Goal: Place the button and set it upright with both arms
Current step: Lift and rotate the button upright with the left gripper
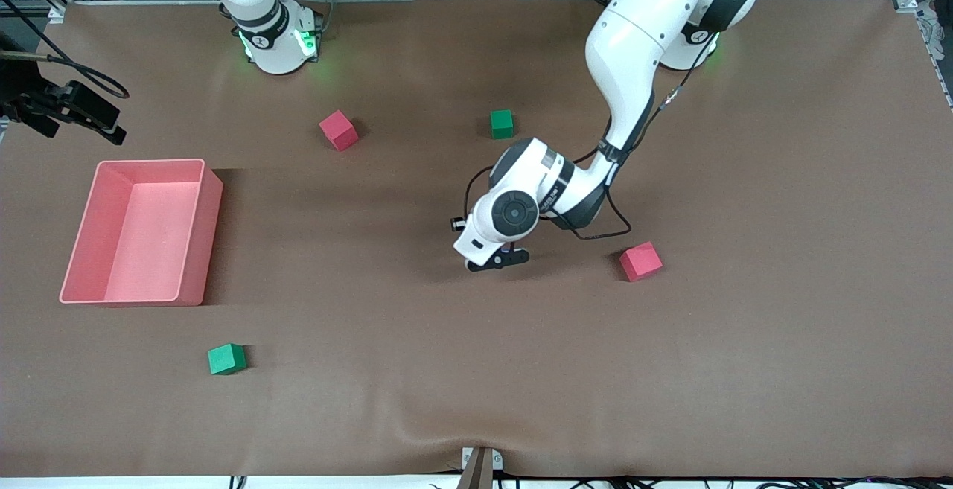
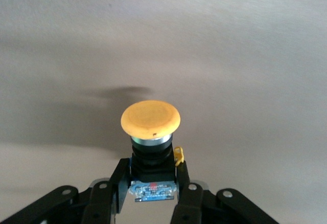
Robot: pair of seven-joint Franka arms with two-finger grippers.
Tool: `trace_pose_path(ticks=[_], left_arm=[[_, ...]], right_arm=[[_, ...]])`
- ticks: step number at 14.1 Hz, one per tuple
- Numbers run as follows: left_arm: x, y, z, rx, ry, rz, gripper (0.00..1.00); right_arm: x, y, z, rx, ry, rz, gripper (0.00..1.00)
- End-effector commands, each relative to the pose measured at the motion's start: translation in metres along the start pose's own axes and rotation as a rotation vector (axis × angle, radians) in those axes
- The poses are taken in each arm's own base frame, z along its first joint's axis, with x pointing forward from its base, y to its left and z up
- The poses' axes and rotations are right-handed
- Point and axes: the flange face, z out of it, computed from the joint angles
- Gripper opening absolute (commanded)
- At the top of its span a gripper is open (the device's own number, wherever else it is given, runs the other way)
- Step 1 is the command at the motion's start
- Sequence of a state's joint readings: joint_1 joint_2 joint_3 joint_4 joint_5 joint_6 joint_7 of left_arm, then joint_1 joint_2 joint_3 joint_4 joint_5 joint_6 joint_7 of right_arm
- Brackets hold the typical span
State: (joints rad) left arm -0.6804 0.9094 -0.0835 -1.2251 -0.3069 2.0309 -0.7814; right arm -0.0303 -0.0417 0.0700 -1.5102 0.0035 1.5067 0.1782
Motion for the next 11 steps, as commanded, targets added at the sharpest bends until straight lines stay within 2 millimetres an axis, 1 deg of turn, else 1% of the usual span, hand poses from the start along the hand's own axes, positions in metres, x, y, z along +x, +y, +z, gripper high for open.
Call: trace_pose_path(ticks=[1, 4, 6, 8, 11], left_arm=[[-0.021, 0.02, -0.029, -0.05, 0.064, -0.052, 0.0], [-0.028, 0.029, -0.045, -0.045, 0.154, -0.061, 0.0], [-0.034, 0.034, -0.045, 0.001, 0.243, -0.071, 0.0], [-0.037, 0.043, -0.047, -0.007, 0.345, -0.08, 0.0], [-0.048, 0.057, -0.046, -0.029, 0.446, -0.08, 0.0]], right_arm=[[-0.001, 0.002, -0.004, -0.016, 0.001, -0.01, 1.0], [-0.001, 0.002, -0.004, -0.016, 0.0, -0.01, 1.0], [-0.002, 0.001, -0.004, -0.017, -0.005, -0.012, 1.0], [-0.002, 0.001, -0.003, -0.017, -0.006, -0.012, 1.0], [-0.002, 0.001, -0.004, -0.017, -0.005, -0.012, 1.0]])
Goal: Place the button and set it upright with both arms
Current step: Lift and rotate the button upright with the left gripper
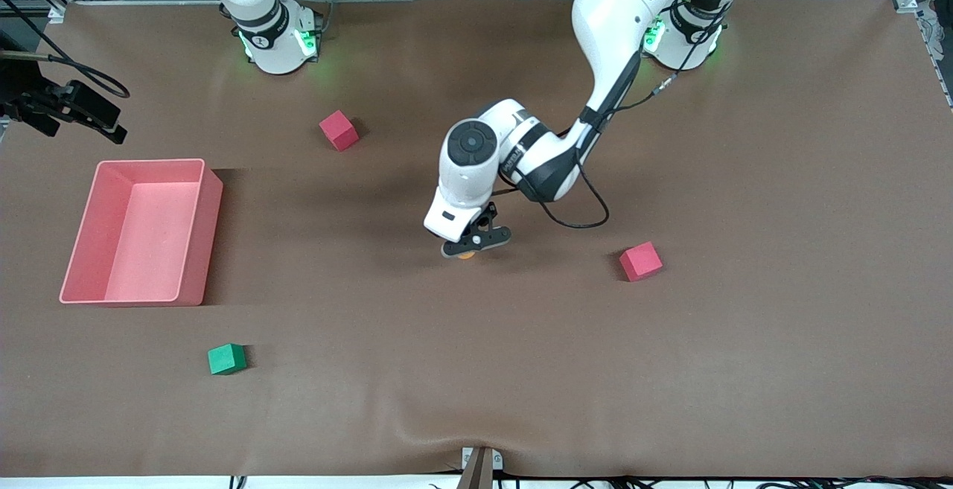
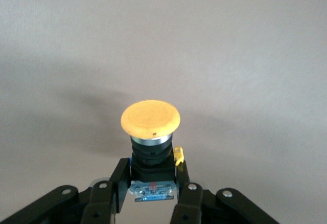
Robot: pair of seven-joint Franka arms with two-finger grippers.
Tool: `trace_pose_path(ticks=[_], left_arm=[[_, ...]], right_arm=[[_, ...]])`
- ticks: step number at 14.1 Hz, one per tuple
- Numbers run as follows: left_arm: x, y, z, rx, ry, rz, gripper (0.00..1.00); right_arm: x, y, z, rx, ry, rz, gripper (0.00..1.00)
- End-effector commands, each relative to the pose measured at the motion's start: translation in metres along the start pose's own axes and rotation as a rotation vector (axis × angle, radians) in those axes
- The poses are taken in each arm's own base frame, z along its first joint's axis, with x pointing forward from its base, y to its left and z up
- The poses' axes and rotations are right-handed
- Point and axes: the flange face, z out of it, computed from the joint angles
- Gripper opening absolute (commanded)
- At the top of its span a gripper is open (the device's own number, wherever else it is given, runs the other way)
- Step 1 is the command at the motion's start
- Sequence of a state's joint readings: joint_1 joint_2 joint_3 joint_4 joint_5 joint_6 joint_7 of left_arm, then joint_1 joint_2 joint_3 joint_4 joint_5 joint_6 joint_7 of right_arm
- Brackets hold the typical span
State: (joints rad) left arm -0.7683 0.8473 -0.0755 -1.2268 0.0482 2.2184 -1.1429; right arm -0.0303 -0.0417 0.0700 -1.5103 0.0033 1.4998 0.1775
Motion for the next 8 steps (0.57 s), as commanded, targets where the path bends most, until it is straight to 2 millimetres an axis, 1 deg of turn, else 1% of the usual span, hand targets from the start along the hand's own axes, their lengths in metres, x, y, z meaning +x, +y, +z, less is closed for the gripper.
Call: trace_pose_path(ticks=[1, 2, 3, 4, 5, 6, 7, 8], left_arm=[[-0.015, 0.012, -0.007, -0.033, 0.083, -0.012, 0.0], [-0.026, 0.019, -0.008, -0.05, 0.115, -0.018, 0.0], [-0.028, 0.021, -0.008, -0.043, 0.171, 0.0, 0.0], [-0.038, 0.026, -0.007, -0.036, 0.224, 0.017, 0.0], [-0.044, 0.029, -0.007, -0.036, 0.268, 0.025, 0.0], [-0.052, 0.032, -0.005, -0.033, 0.306, 0.05, 0.0], [-0.065, 0.037, -0.004, -0.03, 0.338, 0.079, 0.0], [-0.069, 0.037, 0.001, -0.023, 0.363, 0.087, 0.0]], right_arm=[[-0.001, 0.002, -0.004, -0.016, 0.001, -0.009, 1.0], [-0.001, 0.003, -0.003, -0.016, -0.001, -0.008, 1.0], [-0.001, 0.002, -0.003, -0.016, -0.001, -0.009, 1.0], [-0.001, 0.003, -0.003, -0.016, -0.001, -0.009, 1.0], [-0.001, 0.003, -0.003, -0.016, -0.001, -0.009, 1.0], [-0.001, 0.003, -0.003, -0.016, -0.001, -0.008, 1.0], [-0.001, 0.003, -0.003, -0.016, -0.002, -0.006, 1.0], [-0.001, 0.004, -0.003, -0.017, -0.002, -0.005, 1.0]])
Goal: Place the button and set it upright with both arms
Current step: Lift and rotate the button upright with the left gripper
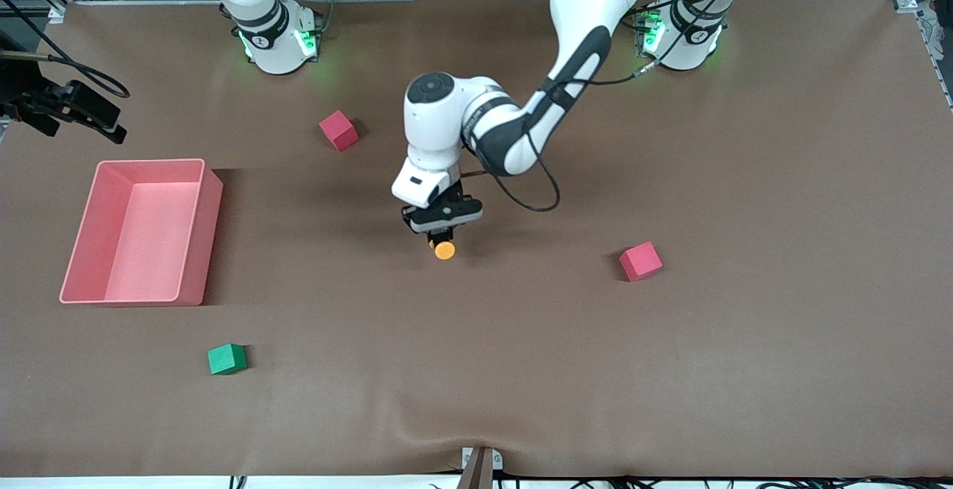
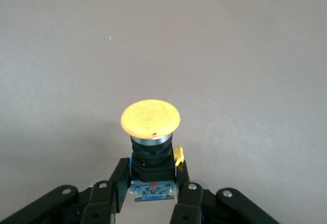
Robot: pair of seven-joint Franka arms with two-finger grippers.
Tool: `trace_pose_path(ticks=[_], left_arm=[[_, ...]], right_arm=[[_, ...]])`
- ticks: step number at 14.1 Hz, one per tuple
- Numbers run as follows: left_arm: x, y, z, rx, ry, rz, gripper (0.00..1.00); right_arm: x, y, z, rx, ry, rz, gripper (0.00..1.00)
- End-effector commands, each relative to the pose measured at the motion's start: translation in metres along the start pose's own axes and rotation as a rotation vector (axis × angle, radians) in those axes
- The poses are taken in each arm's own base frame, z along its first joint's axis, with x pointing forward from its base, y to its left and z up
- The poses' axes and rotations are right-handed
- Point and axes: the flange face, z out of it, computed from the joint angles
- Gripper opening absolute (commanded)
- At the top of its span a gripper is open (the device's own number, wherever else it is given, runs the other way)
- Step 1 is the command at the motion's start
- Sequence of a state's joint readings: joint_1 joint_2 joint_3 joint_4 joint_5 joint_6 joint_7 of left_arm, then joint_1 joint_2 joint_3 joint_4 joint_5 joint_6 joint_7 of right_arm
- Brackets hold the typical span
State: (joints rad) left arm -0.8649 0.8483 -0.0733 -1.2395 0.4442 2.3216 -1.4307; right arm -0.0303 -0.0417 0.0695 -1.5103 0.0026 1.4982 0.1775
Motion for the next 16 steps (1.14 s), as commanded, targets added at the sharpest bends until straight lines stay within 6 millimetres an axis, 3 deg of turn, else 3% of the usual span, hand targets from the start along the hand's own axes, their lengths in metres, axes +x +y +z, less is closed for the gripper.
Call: trace_pose_path(ticks=[1, 8, 16], left_arm=[[-0.023, 0.008, 0.001, -0.005, 0.093, 0.044, 0.0], [-0.052, 0.011, 0.013, -0.019, 0.36, 0.109, 0.0], [-0.098, -0.009, 0.089, -0.087, 0.569, 0.105, 0.0]], right_arm=[[-0.001, 0.003, -0.003, -0.016, -0.001, -0.007, 1.0], [-0.001, 0.003, -0.002, -0.015, -0.006, -0.005, 1.0], [-0.001, 0.003, -0.002, -0.015, -0.006, -0.004, 1.0]])
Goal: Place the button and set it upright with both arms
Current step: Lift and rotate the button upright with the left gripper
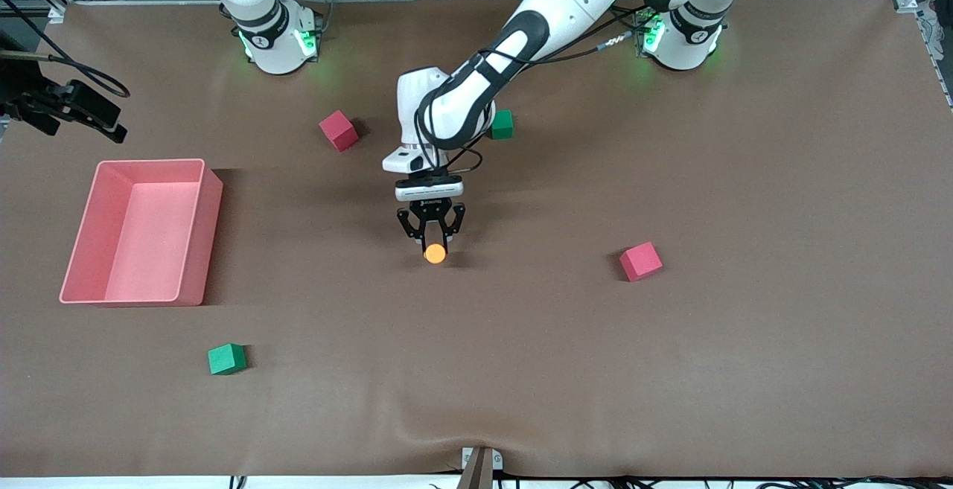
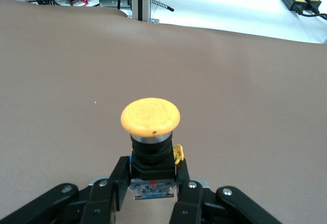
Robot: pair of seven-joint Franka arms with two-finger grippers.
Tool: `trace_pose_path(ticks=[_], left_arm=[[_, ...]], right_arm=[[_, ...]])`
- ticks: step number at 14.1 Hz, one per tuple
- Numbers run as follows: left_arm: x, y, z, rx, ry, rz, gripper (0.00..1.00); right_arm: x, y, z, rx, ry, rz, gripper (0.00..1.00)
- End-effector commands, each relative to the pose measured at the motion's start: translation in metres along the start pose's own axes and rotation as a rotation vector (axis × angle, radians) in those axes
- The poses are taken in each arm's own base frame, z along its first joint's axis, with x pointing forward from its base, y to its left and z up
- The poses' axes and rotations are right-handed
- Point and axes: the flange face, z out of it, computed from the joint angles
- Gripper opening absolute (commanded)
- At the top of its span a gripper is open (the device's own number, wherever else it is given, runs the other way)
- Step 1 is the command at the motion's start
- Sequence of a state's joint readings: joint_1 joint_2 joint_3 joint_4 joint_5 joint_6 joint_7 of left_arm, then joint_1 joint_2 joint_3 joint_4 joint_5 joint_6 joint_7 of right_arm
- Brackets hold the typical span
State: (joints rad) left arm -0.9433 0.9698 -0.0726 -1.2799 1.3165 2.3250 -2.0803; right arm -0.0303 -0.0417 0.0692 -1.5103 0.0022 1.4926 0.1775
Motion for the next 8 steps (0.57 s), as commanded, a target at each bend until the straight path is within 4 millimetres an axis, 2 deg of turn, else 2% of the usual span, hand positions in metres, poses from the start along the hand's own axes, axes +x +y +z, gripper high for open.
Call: trace_pose_path(ticks=[1, 4, 8], left_arm=[[-0.034, 0.002, 0.002, -0.063, 0.066, -0.024, 0.0], [-0.048, -0.004, 0.008, -0.084, 0.115, -0.025, 0.0], [-0.071, -0.017, 0.023, -0.072, 0.172, 0.064, 0.0]], right_arm=[[-0.001, 0.003, -0.003, -0.014, 0.0, -0.004, 1.0], [-0.001, 0.002, -0.003, -0.013, 0.0, -0.005, 1.0], [-0.001, 0.003, -0.003, -0.014, 0.0, -0.004, 1.0]])
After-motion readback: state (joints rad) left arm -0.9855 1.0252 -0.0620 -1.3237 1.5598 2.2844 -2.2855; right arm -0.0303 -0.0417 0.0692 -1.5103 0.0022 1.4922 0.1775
